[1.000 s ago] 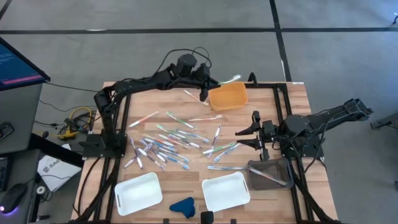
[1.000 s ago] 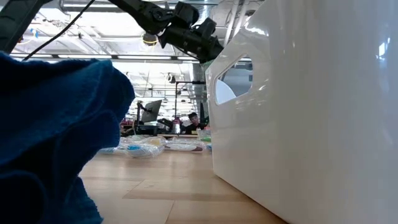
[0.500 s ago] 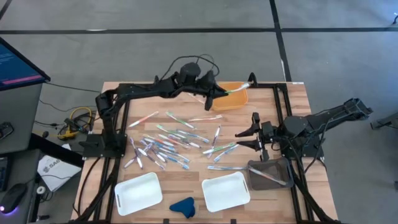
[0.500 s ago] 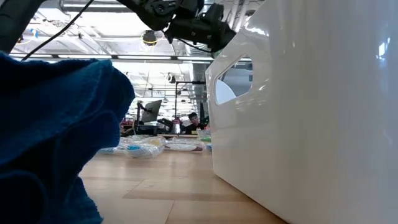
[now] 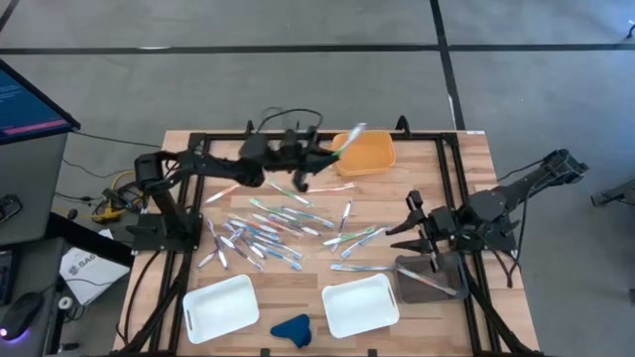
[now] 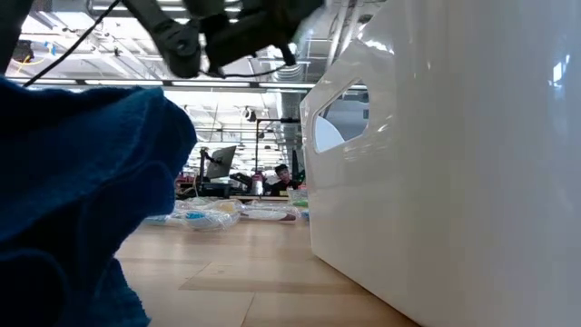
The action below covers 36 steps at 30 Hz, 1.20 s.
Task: Pick & Place Toothbrushes
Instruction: Put the green toothbrush into the yellow bin
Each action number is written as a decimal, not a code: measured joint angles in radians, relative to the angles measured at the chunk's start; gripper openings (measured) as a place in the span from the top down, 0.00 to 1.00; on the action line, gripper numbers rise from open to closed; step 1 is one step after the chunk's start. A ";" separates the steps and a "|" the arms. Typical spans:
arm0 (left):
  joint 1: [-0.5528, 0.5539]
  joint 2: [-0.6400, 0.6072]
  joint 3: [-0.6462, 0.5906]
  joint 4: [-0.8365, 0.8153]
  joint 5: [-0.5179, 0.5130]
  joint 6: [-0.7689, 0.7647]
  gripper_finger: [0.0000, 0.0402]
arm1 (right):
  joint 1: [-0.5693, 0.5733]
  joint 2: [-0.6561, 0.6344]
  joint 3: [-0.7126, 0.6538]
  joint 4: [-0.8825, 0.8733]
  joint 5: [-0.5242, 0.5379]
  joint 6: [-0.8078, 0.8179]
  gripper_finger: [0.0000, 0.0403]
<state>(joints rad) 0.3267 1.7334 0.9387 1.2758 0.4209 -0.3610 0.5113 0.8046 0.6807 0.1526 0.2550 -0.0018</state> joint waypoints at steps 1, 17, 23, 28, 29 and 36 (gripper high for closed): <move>-0.009 -0.012 -0.035 0.046 -0.003 -0.016 0.95 | 0.002 0.001 0.000 0.016 0.000 -0.016 0.72; -0.501 -0.242 -0.186 0.126 -0.055 0.285 0.95 | -0.031 0.313 0.000 0.604 0.005 -0.237 0.72; -0.524 -0.246 -0.186 0.125 -0.085 0.304 0.95 | -0.031 0.507 0.009 0.943 0.005 -0.244 0.72; -0.484 -0.231 -0.186 0.050 -0.139 0.302 0.95 | -0.048 0.565 0.067 0.902 0.006 -0.293 0.72; -0.475 -0.231 -0.186 0.026 -0.159 0.303 0.95 | -0.053 0.571 0.075 0.875 0.007 -0.293 0.72; -0.426 -0.231 -0.186 -0.111 -0.178 0.381 0.95 | -0.110 0.558 0.099 0.677 0.027 -0.212 0.72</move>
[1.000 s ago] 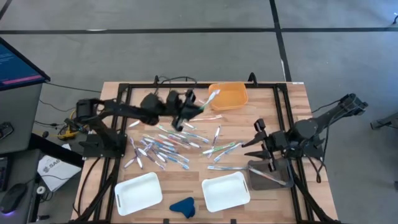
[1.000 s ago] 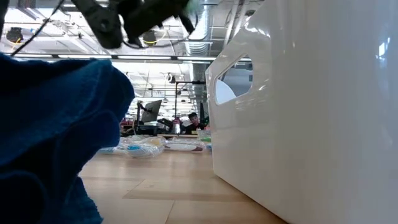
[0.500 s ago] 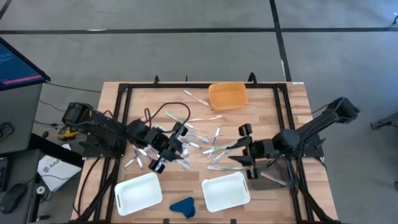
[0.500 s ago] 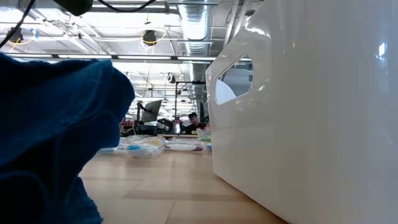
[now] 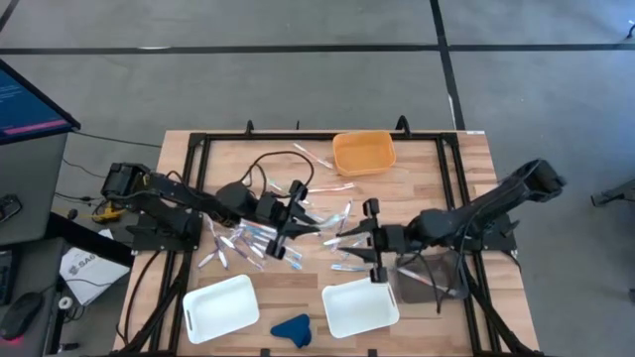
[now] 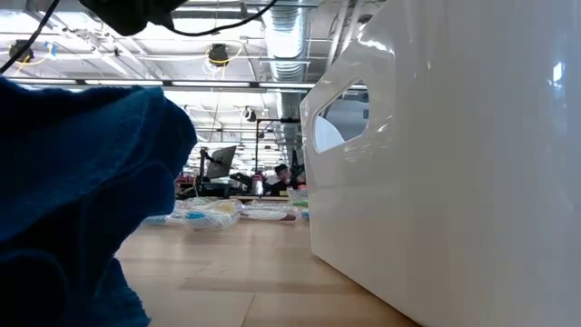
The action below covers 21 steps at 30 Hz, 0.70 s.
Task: Pick & Place Toothbrushes
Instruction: Put the green toothbrush into the yellow bin
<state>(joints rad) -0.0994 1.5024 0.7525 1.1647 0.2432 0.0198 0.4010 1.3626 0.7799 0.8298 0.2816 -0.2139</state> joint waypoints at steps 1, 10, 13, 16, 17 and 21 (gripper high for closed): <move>0.006 0.000 0.000 -0.007 0.001 0.002 0.95 | -0.009 -0.004 0.000 -0.011 0.004 0.019 0.72; 0.014 0.000 0.000 -0.034 0.002 0.010 0.95 | -0.050 -0.008 0.000 -0.035 0.007 0.055 0.72; 0.014 0.000 0.000 -0.043 0.003 0.010 0.95 | -0.051 -0.008 0.000 -0.038 0.007 0.032 0.72; 0.015 0.000 0.000 -0.076 0.005 0.048 0.95 | -0.051 -0.008 0.000 -0.037 0.007 -0.001 0.72; 0.015 0.000 0.000 -0.088 0.004 0.052 0.95 | -0.051 -0.008 0.000 -0.037 0.007 -0.003 0.72; 0.027 0.000 0.000 -0.089 0.005 0.052 0.95 | -0.057 -0.008 0.000 -0.041 0.006 -0.003 0.72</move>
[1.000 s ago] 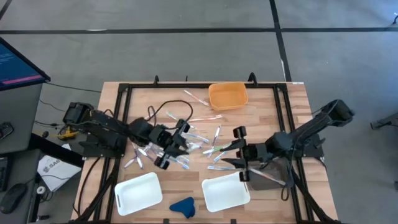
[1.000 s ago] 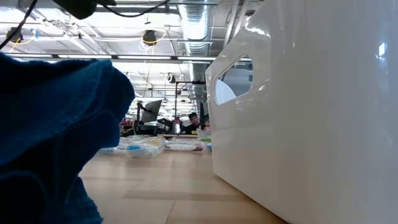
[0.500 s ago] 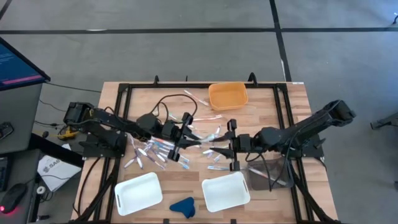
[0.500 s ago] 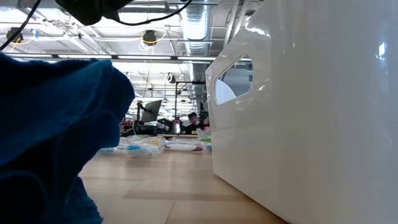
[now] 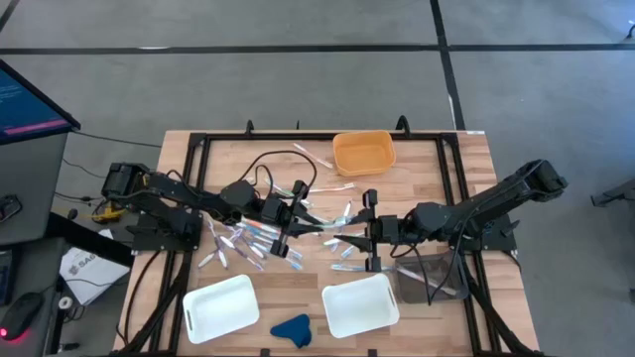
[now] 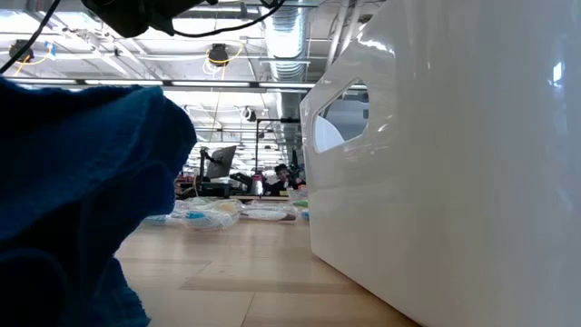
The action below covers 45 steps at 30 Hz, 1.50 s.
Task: Pick & Place Toothbrushes
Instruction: Put the green toothbrush into the yellow bin
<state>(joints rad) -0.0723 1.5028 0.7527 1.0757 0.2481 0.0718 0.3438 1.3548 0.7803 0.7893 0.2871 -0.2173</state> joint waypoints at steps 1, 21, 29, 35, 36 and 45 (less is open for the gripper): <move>0.000 0.000 0.000 -0.003 0.000 0.000 0.95 | 0.001 0.000 0.000 -0.002 0.000 0.000 0.72; 0.003 0.000 0.000 -0.059 0.013 0.022 0.95 | -0.027 0.001 0.000 -0.044 0.013 0.008 0.72; 0.017 0.000 0.000 -0.076 0.010 0.018 0.95 | -0.027 0.001 0.000 -0.044 0.012 0.008 0.72; 0.019 0.030 0.007 -0.073 -0.052 0.019 0.95 | -0.026 0.001 0.000 -0.045 0.012 0.008 0.72; 0.019 0.033 0.009 -0.080 -0.058 0.020 0.95 | -0.026 0.001 0.000 -0.046 0.012 0.008 0.72; 0.021 0.036 0.019 -0.073 -0.057 0.018 0.95 | -0.027 0.001 0.000 -0.056 0.011 0.008 0.72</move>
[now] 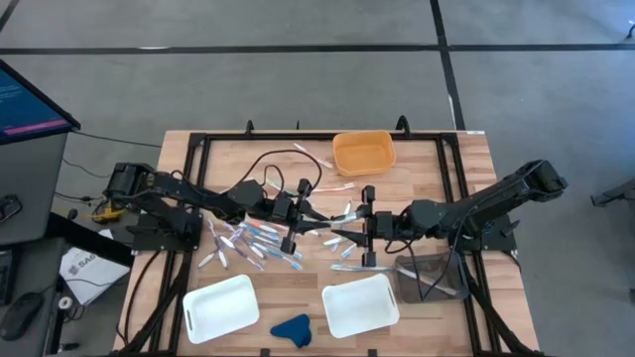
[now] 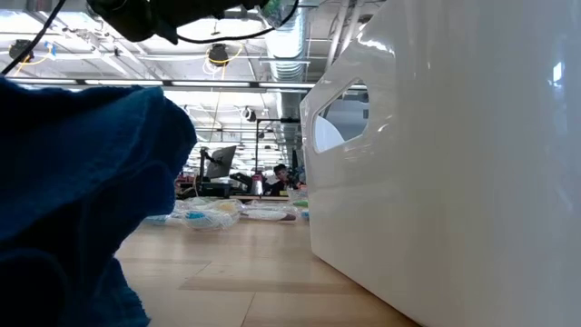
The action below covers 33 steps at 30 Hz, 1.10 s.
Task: Pick & Place Toothbrushes
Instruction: Put the green toothbrush into the yellow bin
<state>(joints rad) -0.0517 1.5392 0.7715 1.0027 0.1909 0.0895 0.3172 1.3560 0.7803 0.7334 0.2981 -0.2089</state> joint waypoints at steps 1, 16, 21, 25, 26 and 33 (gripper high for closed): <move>0.000 0.000 0.000 0.000 0.000 0.000 0.95 | 0.000 0.000 0.000 0.000 0.000 0.000 0.72; -0.001 0.000 0.000 -0.006 0.001 0.006 0.88 | -0.007 0.000 0.000 -0.010 0.025 0.016 0.97; -0.003 -0.001 0.000 -0.005 -0.001 0.009 0.72 | -0.002 0.000 0.000 -0.035 0.098 0.027 0.95; -0.003 -0.019 0.000 -0.011 -0.005 0.005 0.59 | 0.003 0.000 0.000 -0.059 0.129 0.027 0.98; -0.003 -0.030 -0.001 -0.033 -0.007 0.004 0.56 | 0.004 0.000 0.000 -0.061 0.141 0.027 0.98; -0.003 -0.132 -0.001 -0.147 -0.019 0.009 0.44 | 0.004 -0.019 0.000 -0.137 0.301 0.034 0.98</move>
<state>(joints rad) -0.0547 1.4069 0.7704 0.8553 0.1721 0.0985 0.3214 1.3366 0.7803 0.5965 0.5995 -0.1747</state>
